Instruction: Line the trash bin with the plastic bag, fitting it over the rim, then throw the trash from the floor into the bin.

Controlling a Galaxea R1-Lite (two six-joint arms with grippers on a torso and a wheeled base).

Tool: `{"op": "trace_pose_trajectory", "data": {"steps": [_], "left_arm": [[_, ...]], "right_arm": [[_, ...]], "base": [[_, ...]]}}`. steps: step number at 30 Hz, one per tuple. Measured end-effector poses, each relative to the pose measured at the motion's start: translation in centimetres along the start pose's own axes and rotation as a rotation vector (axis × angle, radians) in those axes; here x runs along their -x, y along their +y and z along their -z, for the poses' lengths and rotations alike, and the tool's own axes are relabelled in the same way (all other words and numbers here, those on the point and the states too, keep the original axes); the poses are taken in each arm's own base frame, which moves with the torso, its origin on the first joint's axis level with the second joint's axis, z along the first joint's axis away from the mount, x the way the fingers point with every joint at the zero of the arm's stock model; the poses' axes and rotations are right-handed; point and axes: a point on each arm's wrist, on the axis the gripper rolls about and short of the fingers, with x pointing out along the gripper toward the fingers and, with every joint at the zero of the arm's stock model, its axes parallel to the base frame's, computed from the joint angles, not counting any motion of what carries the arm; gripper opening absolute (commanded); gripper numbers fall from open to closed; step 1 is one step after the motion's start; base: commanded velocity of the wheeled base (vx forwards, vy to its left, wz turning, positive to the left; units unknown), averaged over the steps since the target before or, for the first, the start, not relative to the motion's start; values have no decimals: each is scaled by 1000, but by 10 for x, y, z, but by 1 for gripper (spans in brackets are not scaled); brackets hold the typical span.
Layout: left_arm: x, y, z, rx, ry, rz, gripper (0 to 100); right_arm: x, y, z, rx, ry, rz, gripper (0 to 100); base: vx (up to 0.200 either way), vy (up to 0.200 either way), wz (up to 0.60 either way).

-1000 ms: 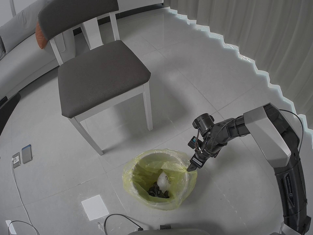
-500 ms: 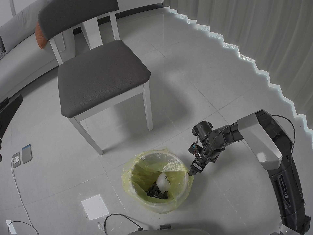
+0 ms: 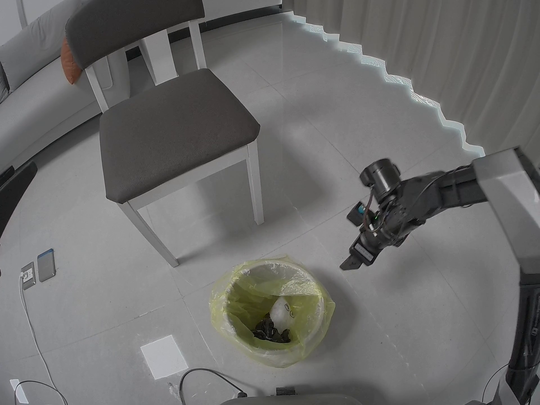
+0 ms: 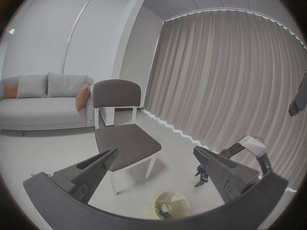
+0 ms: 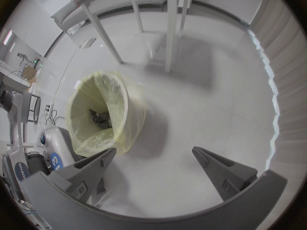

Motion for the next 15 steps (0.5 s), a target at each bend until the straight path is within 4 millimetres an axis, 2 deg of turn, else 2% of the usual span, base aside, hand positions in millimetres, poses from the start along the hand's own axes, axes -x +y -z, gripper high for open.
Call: {"op": "trace_pose_trajectory", "data": {"steps": [7,11,15], "left_arm": [[2,-3,-13,-3,-1,27,100],[4,-5,-26,2,30,37,100],[7,-7,-36,3,45,45,100]], "right_arm": [[112,-11,6,-38,-187,124,100],[175,-13,23,-95,-343,234,100],[231,-5,48,-174,-494,355,100]], "base": [[0,0,0],[0,0,0],[0,0,0]]}}
